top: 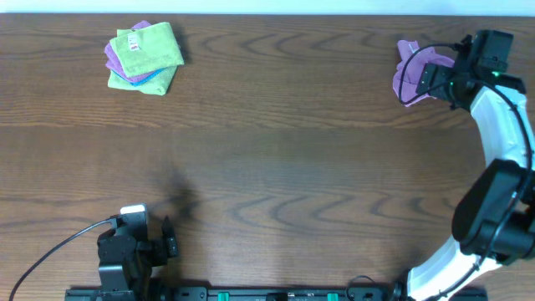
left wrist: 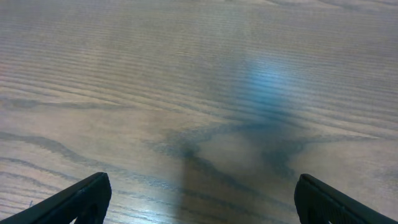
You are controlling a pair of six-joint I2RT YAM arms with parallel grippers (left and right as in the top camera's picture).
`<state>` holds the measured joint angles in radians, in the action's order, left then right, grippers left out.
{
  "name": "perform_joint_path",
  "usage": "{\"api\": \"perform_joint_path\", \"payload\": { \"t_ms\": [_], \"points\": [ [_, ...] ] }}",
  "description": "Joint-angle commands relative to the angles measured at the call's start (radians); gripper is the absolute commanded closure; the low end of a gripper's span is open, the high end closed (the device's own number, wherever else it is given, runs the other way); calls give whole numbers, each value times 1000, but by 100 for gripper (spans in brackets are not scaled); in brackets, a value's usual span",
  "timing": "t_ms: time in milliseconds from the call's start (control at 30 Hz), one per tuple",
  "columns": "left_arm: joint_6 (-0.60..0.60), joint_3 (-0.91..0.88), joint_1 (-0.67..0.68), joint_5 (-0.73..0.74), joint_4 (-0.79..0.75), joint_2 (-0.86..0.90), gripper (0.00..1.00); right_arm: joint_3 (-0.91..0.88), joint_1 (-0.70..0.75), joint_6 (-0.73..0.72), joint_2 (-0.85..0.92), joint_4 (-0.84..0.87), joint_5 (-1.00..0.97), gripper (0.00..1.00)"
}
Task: Fold the cloth
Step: 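Reach the right gripper to the crumpled purple cloth and grasp it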
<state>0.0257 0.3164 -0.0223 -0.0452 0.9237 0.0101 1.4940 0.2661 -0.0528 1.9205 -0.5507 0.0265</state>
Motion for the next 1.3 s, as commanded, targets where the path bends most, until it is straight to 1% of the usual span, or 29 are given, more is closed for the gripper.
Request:
{"api": "perform_joint_path", "payload": {
  "t_ms": [0, 200, 367, 600, 633, 700, 867, 900, 967, 1000, 1033, 1100, 1133, 1167, 1267],
  "points": [
    [-4, -35, 4, -11, 26, -6, 5, 25, 8, -12, 19, 21, 11, 1],
    [-4, -35, 4, -11, 26, -6, 5, 25, 10, -15, 77, 148, 27, 1],
    [-4, -35, 4, -11, 26, -6, 4, 25, 21, -71, 134, 202, 29, 1],
    [-4, -35, 4, -11, 26, -6, 5, 25, 34, -134, 222, 259, 58, 6],
    [-4, -35, 4, -11, 26, -6, 5, 25, 36, -141, 230, 262, 69, 8],
    [-4, -35, 4, -11, 26, -6, 4, 25, 39, -161, 245, 270, 84, 14],
    [-4, -35, 4, -11, 26, -6, 5, 25, 41, -168, 272, 280, 148, 19],
    [-4, -35, 4, -11, 26, -6, 5, 25, 41, -172, 276, 280, 148, 23],
    [-4, -35, 4, -11, 26, -6, 5, 25, 41, -177, 284, 283, 150, 38],
    [-4, -35, 4, -11, 26, -6, 5, 25, 41, -178, 285, 283, 150, 48],
    [-4, -35, 4, -11, 26, -6, 5, 25, 41, -178, 285, 285, 151, 62],
    [-4, -35, 4, -11, 26, -6, 5, 26, 41, -178, 279, 293, 151, 87],
    [-4, -35, 4, -11, 26, -6, 5, 27, 41, -178, 274, 294, 150, 97],
    [-4, -35, 4, -11, 26, -6, 5, 27, 41, -173, 263, 294, 151, 99],
    [-4, -35, 4, -11, 26, -6, 4, 27, 40, -135, 205, 277, 183, 99]
  ]
}}
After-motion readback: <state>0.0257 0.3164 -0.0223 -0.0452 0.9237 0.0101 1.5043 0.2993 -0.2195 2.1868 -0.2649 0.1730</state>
